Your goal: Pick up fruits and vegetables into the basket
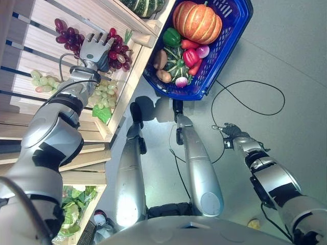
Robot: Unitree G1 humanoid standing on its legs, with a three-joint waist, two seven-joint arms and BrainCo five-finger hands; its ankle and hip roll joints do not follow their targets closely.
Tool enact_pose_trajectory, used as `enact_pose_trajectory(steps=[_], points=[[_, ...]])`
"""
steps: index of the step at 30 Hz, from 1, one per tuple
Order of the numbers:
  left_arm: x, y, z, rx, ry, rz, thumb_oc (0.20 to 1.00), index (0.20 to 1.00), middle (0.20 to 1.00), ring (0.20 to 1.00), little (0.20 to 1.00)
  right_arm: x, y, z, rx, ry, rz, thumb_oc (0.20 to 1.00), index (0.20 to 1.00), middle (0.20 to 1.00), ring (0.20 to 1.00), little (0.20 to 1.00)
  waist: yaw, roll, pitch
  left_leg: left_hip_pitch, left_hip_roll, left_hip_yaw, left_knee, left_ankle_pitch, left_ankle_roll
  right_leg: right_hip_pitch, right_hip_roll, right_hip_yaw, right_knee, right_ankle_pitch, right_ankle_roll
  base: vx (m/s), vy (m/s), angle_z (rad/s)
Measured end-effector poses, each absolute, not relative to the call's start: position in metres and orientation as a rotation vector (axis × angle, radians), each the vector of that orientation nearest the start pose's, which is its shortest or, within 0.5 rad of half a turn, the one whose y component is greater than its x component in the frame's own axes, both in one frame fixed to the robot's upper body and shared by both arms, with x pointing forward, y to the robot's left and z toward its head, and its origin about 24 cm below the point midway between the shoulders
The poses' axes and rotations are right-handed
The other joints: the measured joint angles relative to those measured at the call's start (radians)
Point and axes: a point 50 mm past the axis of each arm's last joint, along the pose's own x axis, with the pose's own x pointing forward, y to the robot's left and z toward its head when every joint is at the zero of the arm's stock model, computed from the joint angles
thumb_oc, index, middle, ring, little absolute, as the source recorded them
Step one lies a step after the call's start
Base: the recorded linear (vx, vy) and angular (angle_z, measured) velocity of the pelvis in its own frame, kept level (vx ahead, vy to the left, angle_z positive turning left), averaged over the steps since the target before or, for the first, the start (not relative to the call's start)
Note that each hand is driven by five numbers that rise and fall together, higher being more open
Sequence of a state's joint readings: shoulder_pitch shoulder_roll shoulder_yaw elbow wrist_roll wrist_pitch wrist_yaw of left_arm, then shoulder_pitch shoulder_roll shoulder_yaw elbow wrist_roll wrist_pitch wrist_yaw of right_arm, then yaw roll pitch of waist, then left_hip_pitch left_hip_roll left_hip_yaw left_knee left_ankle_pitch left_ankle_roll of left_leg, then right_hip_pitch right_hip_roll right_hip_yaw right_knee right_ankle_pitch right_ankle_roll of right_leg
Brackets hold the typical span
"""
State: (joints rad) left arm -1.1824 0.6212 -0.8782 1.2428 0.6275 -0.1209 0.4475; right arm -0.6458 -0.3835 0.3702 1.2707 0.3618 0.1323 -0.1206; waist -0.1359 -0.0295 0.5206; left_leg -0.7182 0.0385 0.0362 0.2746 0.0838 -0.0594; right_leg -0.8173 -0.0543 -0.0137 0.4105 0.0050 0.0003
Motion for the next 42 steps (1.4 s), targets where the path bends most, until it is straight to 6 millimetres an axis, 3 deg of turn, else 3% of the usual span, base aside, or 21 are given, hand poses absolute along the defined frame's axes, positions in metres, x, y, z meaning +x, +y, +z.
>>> enact_pose_trajectory(steps=[10,11,12,13,18,34,38,42], points=[[0.411,0.231,0.193,1.812,-0.278,0.185,1.000,1.000,1.000,1.000,1.000,0.308,-0.250,-0.036,-0.333,0.754,-0.211,1.000,1.000,1.000,1.000,1.000,-0.004,-0.001,0.001,-0.024,0.002,-0.001,0.004,-0.003,-0.002,-0.021,0.003,-0.001,0.000,0.004,-0.006,0.00,-0.001,0.00],[0.411,0.231,0.192,1.818,-0.273,0.182,0.498,0.498,0.498,0.498,0.498,0.308,-0.250,-0.036,-0.333,0.754,-0.211,1.000,1.000,1.000,1.000,1.000,-0.004,-0.001,0.001,-0.023,0.002,-0.001,0.004,-0.003,-0.002,-0.021,0.002,-0.001,0.000,0.004,-0.005,0.00,0.000,0.00],[0.411,0.231,0.192,1.822,-0.272,0.180,0.407,0.407,0.407,0.407,0.407,0.308,-0.250,-0.036,-0.333,0.754,-0.211,1.000,1.000,1.000,1.000,1.000,-0.004,-0.001,0.001,-0.023,0.002,-0.001,0.004,-0.003,-0.002,-0.021,0.002,-0.001,0.001,0.004,-0.005,0.00,0.000,0.00],[0.411,0.231,0.192,1.825,-0.269,0.180,0.200,0.200,0.200,0.200,0.200,0.308,-0.250,-0.035,-0.333,0.754,-0.211,1.000,1.000,1.000,1.000,1.000,-0.004,-0.001,0.001,-0.023,0.002,-0.001,0.004,-0.003,-0.002,-0.020,0.002,-0.001,0.001,0.004,-0.005,0.00,0.000,0.00],[0.414,0.229,0.200,1.855,-0.258,0.180,0.200,0.200,0.200,0.200,0.200,0.311,-0.249,-0.033,-0.333,0.745,-0.210,1.000,1.000,1.000,1.000,1.000,-0.006,-0.001,0.000,-0.021,0.002,-0.001,0.006,-0.003,-0.001,-0.018,0.002,0.000,0.001,0.000,0.000,0.00,0.000,0.00],[0.413,0.234,0.189,1.866,-0.158,0.147,0.200,0.200,0.200,0.200,0.200,0.316,-0.248,-0.028,-0.331,0.728,-0.208,1.000,1.000,1.000,1.000,1.000,0.000,-0.001,0.000,-0.022,0.005,0.000,0.006,-0.003,-0.003,-0.017,0.006,0.000,-0.005,0.001,0.000,0.00,0.000,0.00],[0.411,0.240,0.184,1.629,-0.126,0.205,0.200,0.200,0.200,0.200,0.200,0.316,-0.248,-0.028,-0.319,0.725,-0.212,1.000,1.000,1.000,1.000,1.000,0.001,-0.001,0.000,-0.018,0.006,-0.001,0.006,-0.004,-0.003,-0.012,0.008,0.000,-0.006,0.001,-0.001,0.00,-0.008,0.00],[0.405,0.251,0.176,1.077,-0.120,0.302,0.200,0.200,0.200,0.200,0.200,0.317,-0.248,-0.026,-0.276,0.687,-0.224,1.000,1.000,1.000,1.000,1.000,0.005,-0.001,0.001,0.010,0.009,-0.004,0.006,-0.005,-0.005,0.017,0.010,-0.002,-0.007,0.007,-0.010,0.01,-0.050,0.00]])
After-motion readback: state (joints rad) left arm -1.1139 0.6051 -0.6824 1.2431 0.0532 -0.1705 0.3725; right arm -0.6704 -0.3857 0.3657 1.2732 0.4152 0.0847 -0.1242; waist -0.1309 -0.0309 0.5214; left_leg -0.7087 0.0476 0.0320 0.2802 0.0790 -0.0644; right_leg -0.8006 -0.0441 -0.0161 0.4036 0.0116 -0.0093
